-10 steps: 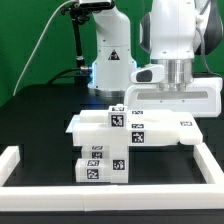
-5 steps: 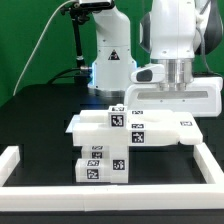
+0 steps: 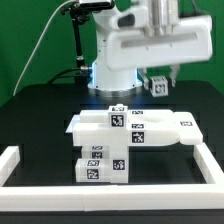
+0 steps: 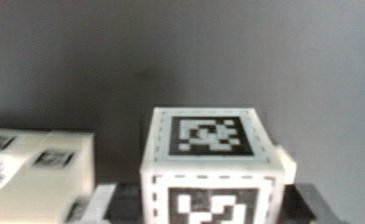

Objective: Assemble chair

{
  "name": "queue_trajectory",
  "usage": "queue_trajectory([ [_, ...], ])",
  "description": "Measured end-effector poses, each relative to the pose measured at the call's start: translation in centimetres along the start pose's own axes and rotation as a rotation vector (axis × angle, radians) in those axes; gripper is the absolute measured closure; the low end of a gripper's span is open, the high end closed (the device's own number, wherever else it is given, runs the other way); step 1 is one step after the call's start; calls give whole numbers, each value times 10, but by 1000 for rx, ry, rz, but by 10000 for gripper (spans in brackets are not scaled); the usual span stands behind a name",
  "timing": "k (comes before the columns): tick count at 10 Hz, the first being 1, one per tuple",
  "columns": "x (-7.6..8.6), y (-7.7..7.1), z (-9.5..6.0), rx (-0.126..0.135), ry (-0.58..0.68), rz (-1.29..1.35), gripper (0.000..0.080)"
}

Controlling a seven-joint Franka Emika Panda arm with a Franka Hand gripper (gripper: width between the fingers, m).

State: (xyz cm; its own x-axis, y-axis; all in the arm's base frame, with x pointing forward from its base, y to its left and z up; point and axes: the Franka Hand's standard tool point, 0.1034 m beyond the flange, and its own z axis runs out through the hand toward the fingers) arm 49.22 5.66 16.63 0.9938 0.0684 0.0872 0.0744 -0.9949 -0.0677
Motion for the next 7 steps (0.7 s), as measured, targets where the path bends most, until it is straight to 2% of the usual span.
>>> queue_trajectory([
  [1,11,-6,2,-4,7,27,514],
  [2,12,-17,11,-11,-7,14,514],
  [6,12,-10,9,-12,-4,6,514],
  [7,17,4,3,-16,11,-66,514],
])
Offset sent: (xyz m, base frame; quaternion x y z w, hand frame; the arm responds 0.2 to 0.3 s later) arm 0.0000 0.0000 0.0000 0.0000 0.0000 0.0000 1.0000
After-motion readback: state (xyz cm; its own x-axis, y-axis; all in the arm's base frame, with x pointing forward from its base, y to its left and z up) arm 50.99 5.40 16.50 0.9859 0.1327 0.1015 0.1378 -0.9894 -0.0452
